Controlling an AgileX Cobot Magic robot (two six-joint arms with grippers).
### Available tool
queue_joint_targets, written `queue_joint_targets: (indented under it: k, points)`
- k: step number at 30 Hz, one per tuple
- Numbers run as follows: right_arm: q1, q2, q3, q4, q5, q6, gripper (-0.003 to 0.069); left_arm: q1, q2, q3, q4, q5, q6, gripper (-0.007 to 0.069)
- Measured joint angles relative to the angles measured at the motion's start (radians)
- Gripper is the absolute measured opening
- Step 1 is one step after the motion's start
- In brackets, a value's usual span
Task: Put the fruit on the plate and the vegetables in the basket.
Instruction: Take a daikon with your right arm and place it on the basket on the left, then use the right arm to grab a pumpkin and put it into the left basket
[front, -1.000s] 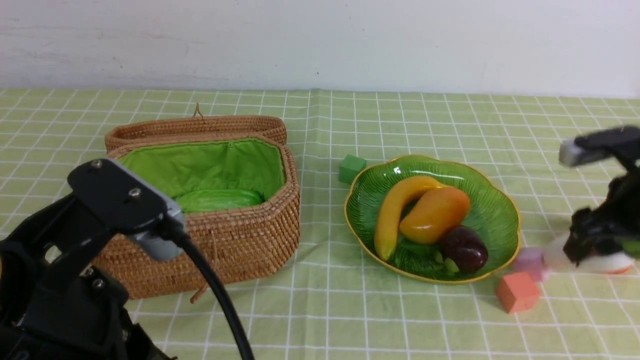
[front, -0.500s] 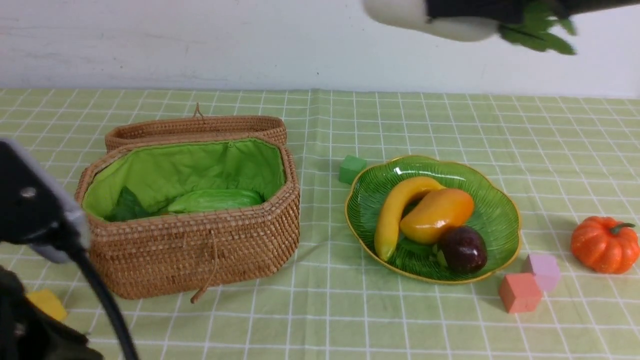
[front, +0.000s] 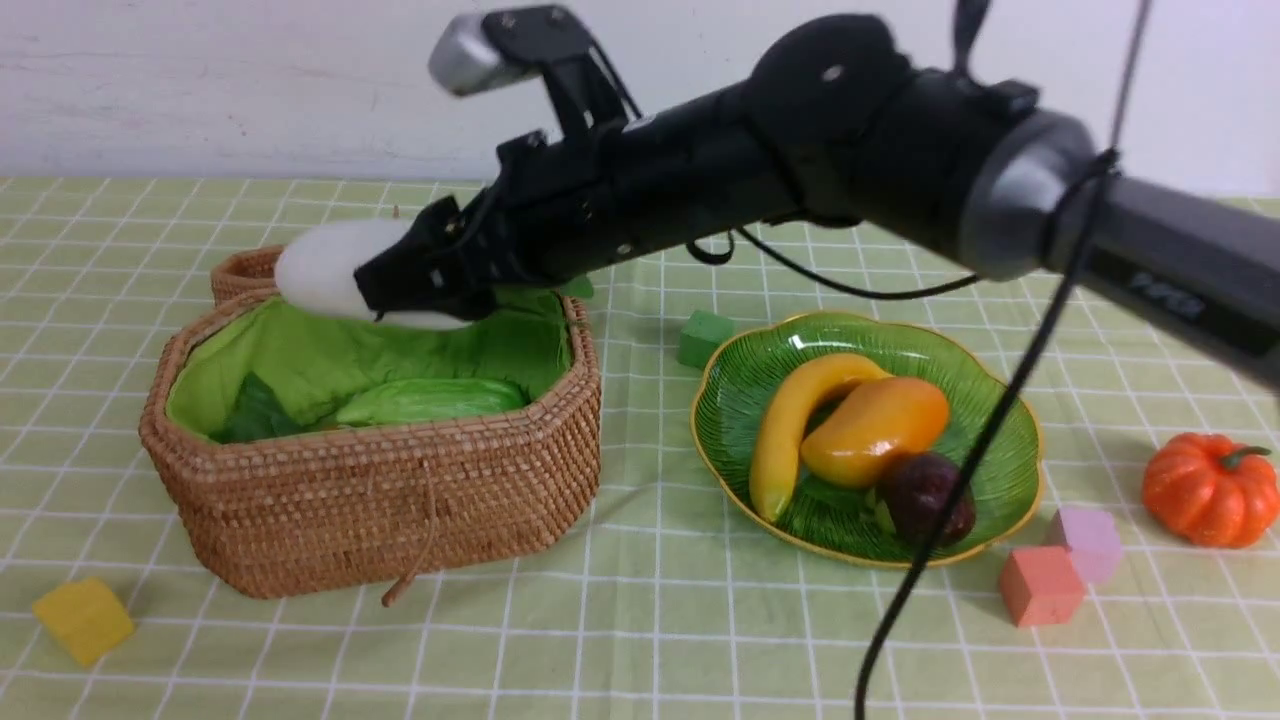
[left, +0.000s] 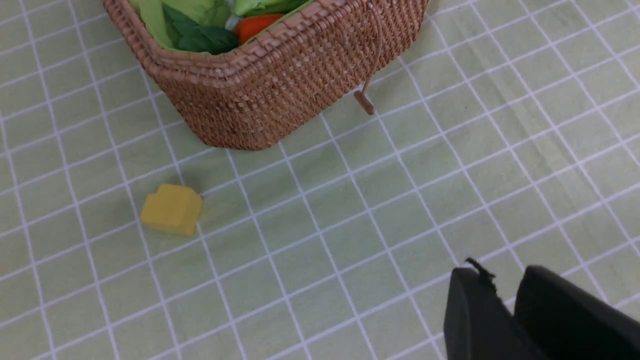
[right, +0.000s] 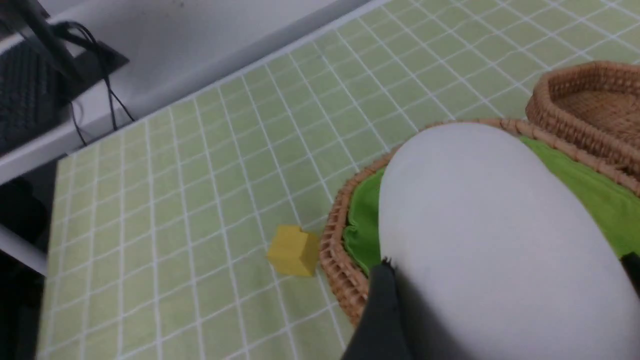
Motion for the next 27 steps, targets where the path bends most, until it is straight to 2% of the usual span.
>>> queue_joint_targets:
  k: [6, 9, 14, 16, 21, 25, 27]
  points:
    - [0.0, 0.098, -0.053, -0.149, -0.068, 0.198, 0.0538, 0.0, 0.0, 0.0, -0.083, 0.0, -0.004, 0.0134]
    - [0.0, 0.099, -0.058, -0.2, -0.086, 0.239, 0.0538, 0.0, 0.0, 0.0, -0.098, 0.0, -0.003, 0.0136]
    - [-0.002, 0.093, -0.062, -0.227, -0.067, 0.246, 0.0668, 0.0, 0.0, 0.0, -0.1, 0.0, -0.003, 0.0142]
    - [-0.008, 0.084, -0.062, -0.231, -0.045, 0.246, 0.0676, 0.0, 0.0, 0.0, -0.102, 0.001, -0.003, 0.0144]
    - [-0.04, 0.027, -0.065, -0.266, 0.042, 0.266, 0.0657, 0.0, 0.0, 0.0, -0.109, 0.001, -0.003, 0.0148]
    - [-0.126, -0.077, -0.071, -0.371, 0.22, 0.37, 0.0609, 0.0, 0.0, 0.0, -0.129, 0.001, -0.003, 0.0152]
    - [-0.169, -0.129, -0.071, -0.467, 0.325, 0.424, 0.0587, 0.0, 0.0, 0.0, -0.135, 0.001, -0.003, 0.0155]
